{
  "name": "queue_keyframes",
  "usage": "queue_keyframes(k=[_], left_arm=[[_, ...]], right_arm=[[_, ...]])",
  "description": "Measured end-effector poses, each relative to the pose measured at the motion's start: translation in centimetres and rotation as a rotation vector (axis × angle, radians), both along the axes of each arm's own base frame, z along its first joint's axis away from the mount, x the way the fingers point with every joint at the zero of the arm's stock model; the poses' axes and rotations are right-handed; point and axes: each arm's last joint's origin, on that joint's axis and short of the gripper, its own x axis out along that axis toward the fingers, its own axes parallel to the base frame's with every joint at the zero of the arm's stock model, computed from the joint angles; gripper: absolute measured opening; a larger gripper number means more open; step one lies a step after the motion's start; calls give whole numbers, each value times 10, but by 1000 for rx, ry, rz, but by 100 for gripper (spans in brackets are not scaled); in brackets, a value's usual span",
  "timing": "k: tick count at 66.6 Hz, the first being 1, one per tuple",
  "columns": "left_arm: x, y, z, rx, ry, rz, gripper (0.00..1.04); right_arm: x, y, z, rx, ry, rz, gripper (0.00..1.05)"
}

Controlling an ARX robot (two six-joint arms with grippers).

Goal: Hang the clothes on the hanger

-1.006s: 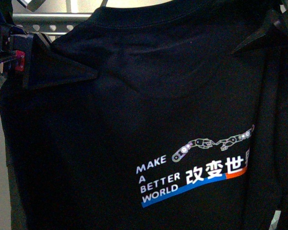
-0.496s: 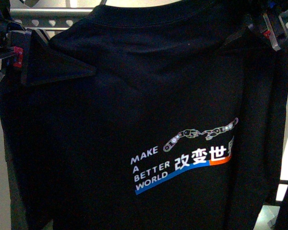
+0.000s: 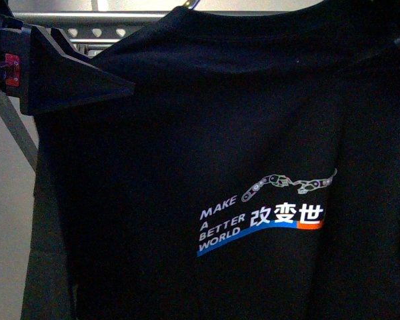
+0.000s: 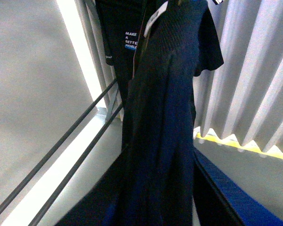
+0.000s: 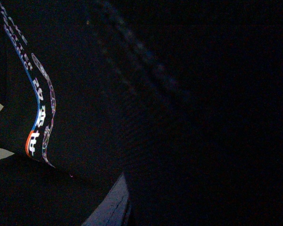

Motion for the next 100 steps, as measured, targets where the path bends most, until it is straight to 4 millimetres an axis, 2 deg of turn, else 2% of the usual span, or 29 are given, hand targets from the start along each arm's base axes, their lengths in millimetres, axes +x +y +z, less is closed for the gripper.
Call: queue_keyframes(k=[16,20,24,26,29,33,41,49,60,69,74,79,82,89,100], left_arm=[[0,0,0,-2,1,-4,72],[0,-1,0,-1,12,14,83],[-1,-3,0,4,17,323,96],[-1,-1,3,-81,56,502,100],[1,2,10,-225,91,673,98],[0,5,21,-404,133,788,98],[-4,8,32,-563,202,823,98],[-6,9,33,-613,238,841,98],[-5,9,26,-602,247,914,98],[-6,9,23,-595,213,924,98],[-11,14,22,-546,160,1066,90],[-30,18,10,-436,61,1184,76],[-48,19,-1,-395,19,1199,65],[-76,20,-21,-360,-16,1201,47],[-108,20,-56,-321,-4,1203,20]], right_arm=[[-8,-24,-2,9,33,-61,27],[-12,-30,-4,9,45,-79,27],[-17,-41,-9,10,70,-119,26],[-19,-49,-14,14,92,-146,26],[-21,-58,-22,20,120,-171,26],[-25,-68,-32,23,152,-200,26],[-30,-86,-51,29,197,-246,26],[-33,-99,-61,52,212,-277,26],[-39,-112,-48,161,179,-334,26],[-57,-117,-28,272,195,-396,26],[-68,-117,-19,308,212,-436,26],[-79,-117,-13,331,241,-512,26],[-84,-118,-13,378,278,-569,26],[-87,-122,-15,451,356,-670,26],[-86,-132,-21,551,435,-841,26]])
